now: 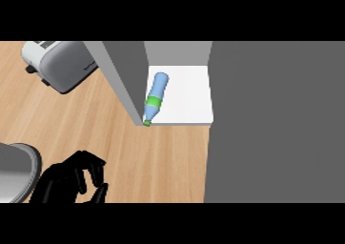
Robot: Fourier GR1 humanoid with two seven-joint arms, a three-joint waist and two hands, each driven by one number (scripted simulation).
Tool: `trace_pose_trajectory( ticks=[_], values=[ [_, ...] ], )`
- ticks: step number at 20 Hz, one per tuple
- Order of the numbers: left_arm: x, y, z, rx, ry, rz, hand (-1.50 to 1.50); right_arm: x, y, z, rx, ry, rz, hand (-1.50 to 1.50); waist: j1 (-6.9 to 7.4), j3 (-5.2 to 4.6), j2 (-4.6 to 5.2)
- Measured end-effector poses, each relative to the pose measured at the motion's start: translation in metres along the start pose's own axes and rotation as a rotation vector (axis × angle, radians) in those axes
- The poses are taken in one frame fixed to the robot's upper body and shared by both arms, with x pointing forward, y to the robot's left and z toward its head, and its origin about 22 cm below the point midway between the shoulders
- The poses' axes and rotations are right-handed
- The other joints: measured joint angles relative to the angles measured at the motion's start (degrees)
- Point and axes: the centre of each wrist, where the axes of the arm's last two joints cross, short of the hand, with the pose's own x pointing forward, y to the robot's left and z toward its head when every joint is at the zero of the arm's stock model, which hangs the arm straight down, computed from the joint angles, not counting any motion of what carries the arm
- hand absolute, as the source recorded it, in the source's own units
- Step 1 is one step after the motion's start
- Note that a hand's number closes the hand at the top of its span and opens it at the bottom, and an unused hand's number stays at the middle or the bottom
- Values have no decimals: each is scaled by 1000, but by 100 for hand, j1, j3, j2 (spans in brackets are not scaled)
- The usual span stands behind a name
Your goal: Pick up the bottled water, place it into the cabinet and close the cabinet
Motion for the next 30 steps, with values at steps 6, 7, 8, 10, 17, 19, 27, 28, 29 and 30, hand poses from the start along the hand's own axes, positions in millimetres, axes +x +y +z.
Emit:
trace_pose_trajectory(
  ticks=[6,7,8,10,17,19,27,28,29,30],
  values=[
    [24,30,11,23,-17,1,-150,-4,4,-8,72,0,-29,150,39,-16,-26],
    [29,37,12,28,-22,-6,-150,-5,5,-9,84,1,-36,150,53,-19,-30],
    [31,41,14,35,-26,-11,-150,-7,7,-11,97,6,-46,150,61,-22,-29],
    [39,48,14,40,-33,-22,-150,-9,8,-17,130,13,-59,150,84,-27,-30],
    [58,69,23,53,-25,-30,-150,-15,13,-39,247,24,-80,150,201,-60,-71],
    [61,73,26,57,-21,-25,-150,-16,15,-46,286,34,-82,150,205,-69,-85],
    [76,91,34,60,-5,-26,-150,-19,22,-78,419,70,-62,150,280,-99,-136],
    [78,93,34,61,-3,-29,-150,-20,24,-82,429,72,-61,150,282,-100,-134],
    [80,95,35,60,-2,-32,-150,-20,26,-86,431,73,-60,150,300,-102,-135],
    [81,96,37,60,0,-31,-150,-21,28,-90,434,72,-63,150,320,-104,-139]
  ],
)
